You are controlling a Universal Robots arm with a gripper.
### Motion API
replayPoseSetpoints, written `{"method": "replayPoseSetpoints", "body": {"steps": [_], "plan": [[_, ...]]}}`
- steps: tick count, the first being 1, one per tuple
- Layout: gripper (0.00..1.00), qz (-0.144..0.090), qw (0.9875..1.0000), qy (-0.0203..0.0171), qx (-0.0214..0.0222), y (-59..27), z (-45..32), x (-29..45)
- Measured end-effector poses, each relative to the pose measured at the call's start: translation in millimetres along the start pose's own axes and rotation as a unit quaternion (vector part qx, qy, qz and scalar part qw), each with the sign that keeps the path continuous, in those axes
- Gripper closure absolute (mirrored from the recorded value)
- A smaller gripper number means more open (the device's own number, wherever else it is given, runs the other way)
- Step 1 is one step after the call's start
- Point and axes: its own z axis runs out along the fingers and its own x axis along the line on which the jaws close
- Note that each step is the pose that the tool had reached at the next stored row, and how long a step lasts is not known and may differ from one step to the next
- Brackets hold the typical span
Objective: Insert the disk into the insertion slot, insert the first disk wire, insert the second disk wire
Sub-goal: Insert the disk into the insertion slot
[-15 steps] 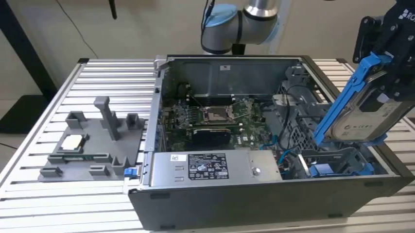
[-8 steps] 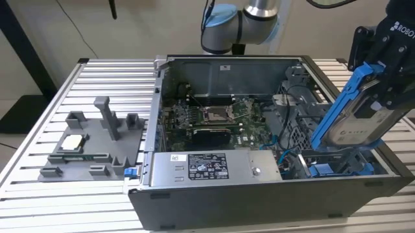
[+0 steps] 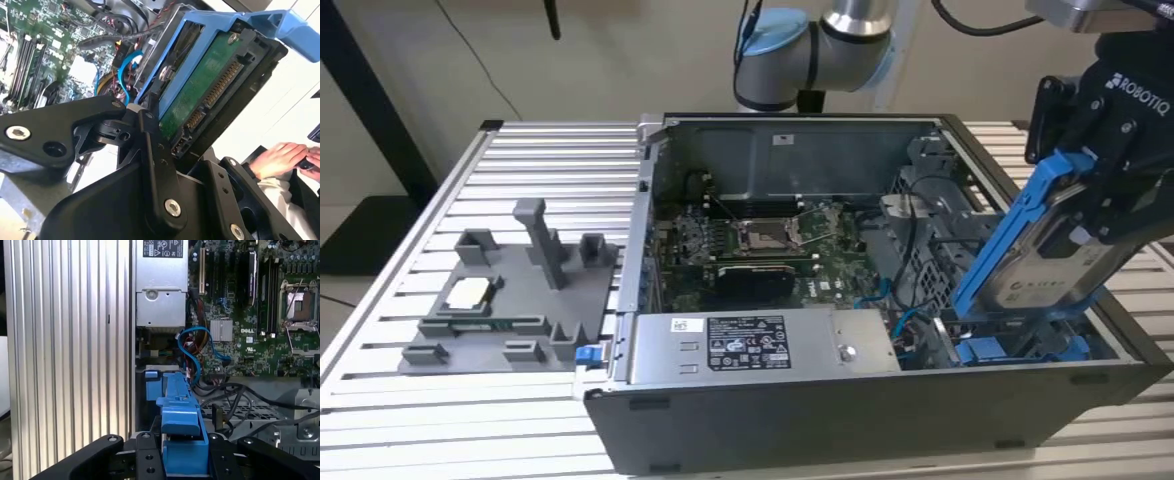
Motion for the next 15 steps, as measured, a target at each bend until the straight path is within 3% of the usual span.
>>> {"method": "replayPoseSetpoints", "body": {"steps": [15], "plan": [[0.67,0.0,1.0,-0.001,0.0,-0.2,23.2,0.0]]}}
